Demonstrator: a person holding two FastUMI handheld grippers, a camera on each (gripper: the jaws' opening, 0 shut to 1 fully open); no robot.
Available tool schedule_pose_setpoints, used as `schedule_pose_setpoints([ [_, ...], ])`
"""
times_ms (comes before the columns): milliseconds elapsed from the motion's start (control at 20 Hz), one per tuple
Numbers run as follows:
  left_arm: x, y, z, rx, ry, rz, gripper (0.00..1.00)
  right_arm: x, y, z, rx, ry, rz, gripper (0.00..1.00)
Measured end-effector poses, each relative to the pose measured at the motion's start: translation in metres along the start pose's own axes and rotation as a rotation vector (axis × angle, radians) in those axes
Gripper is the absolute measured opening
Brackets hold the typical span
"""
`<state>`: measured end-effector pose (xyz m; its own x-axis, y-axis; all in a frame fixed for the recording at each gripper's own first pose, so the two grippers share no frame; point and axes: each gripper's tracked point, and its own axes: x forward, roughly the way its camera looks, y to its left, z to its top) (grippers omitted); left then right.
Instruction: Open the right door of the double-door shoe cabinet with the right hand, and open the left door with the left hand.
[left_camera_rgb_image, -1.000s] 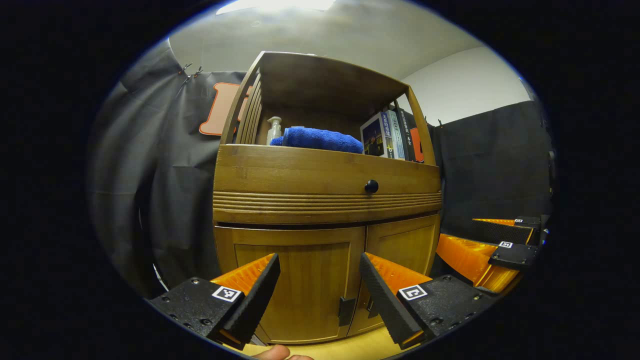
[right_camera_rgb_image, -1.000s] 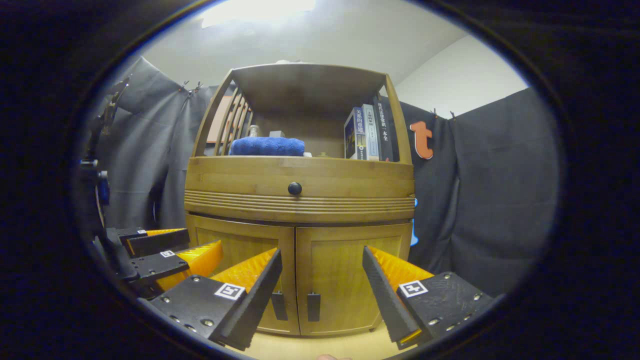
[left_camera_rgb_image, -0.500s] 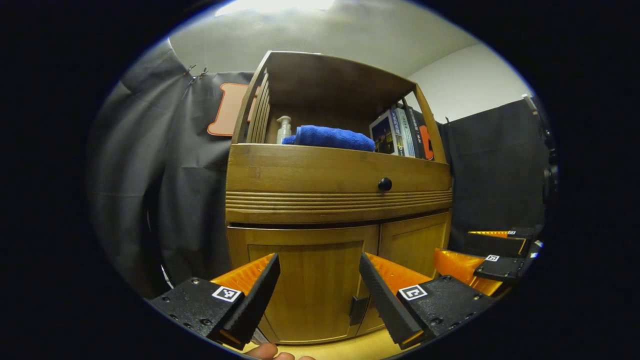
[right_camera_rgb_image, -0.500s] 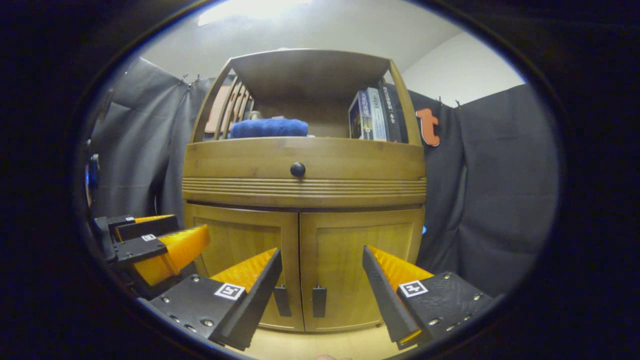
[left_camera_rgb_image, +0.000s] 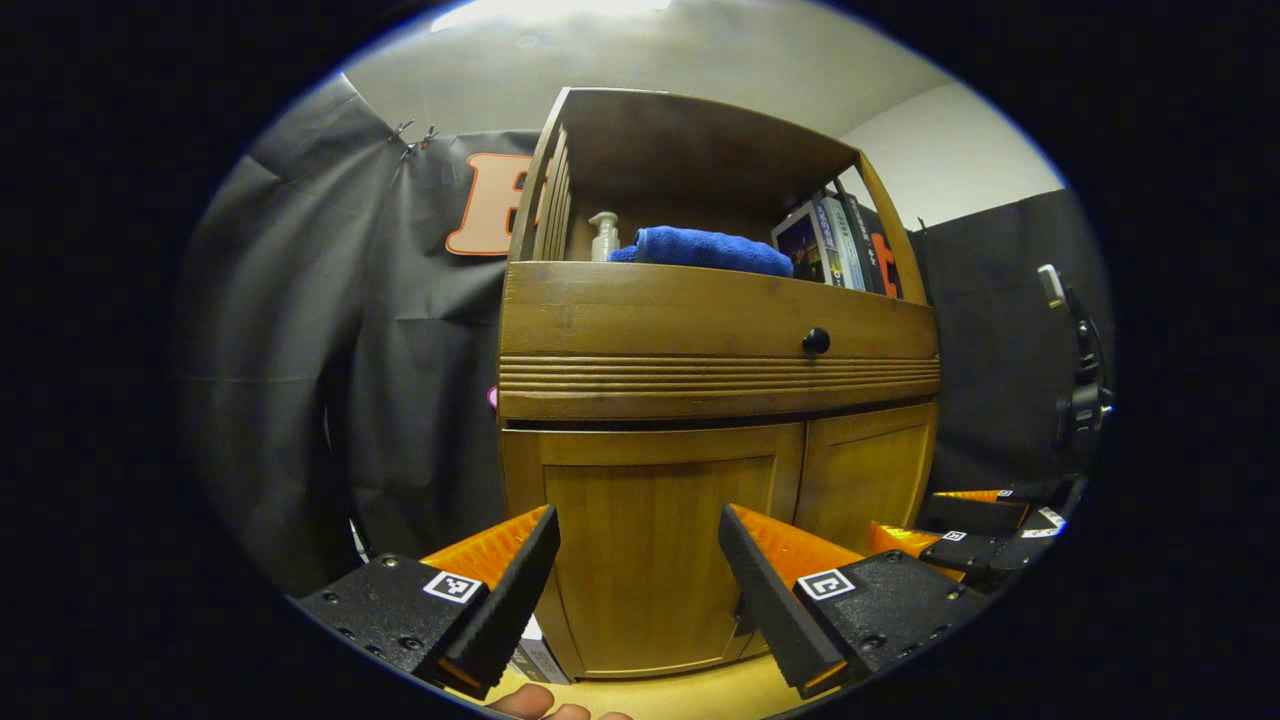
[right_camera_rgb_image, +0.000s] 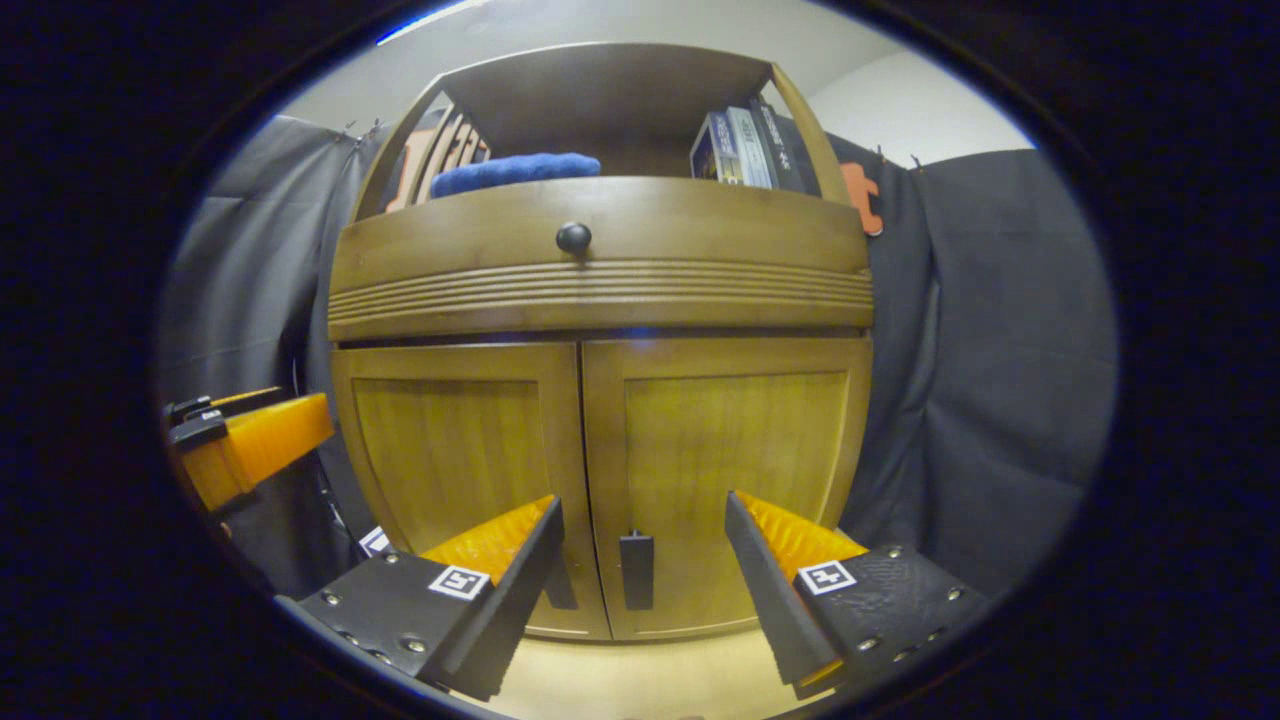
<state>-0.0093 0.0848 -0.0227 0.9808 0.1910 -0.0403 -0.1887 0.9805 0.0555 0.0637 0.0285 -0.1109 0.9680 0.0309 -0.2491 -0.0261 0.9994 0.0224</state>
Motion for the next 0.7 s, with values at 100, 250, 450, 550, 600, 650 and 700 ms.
schedule_pose_setpoints([
  [100,0.001,0.005,0.0,0.0,-0.003,0.011,0.99,0.013,0.002,-0.013,-0.001,0.036,0.008,0.95],
  [250,0.006,0.009,-0.002,0.005,-0.005,0.009,0.99,0.038,0.007,-0.041,-0.034,0.103,0.01,0.86],
  [450,0.01,0.012,0.0,0.029,-0.011,0.007,0.99,0.064,0.011,-0.072,-0.032,0.169,0.009,0.76],
  [550,0.012,0.011,0.001,0.04,-0.011,0.006,0.98,0.075,0.009,-0.078,-0.022,0.181,-0.003,0.54],
  [600,0.014,0.012,0.001,0.045,-0.012,0.006,0.98,0.078,0.009,-0.08,-0.02,0.183,-0.003,0.53],
  [650,0.014,0.011,0.002,0.049,-0.014,0.006,0.98,0.082,0.008,-0.078,-0.014,0.181,-0.002,0.53],
  [700,0.016,0.012,0.002,0.052,-0.016,0.008,0.98,0.085,0.009,-0.078,-0.006,0.181,0.002,0.53],
])
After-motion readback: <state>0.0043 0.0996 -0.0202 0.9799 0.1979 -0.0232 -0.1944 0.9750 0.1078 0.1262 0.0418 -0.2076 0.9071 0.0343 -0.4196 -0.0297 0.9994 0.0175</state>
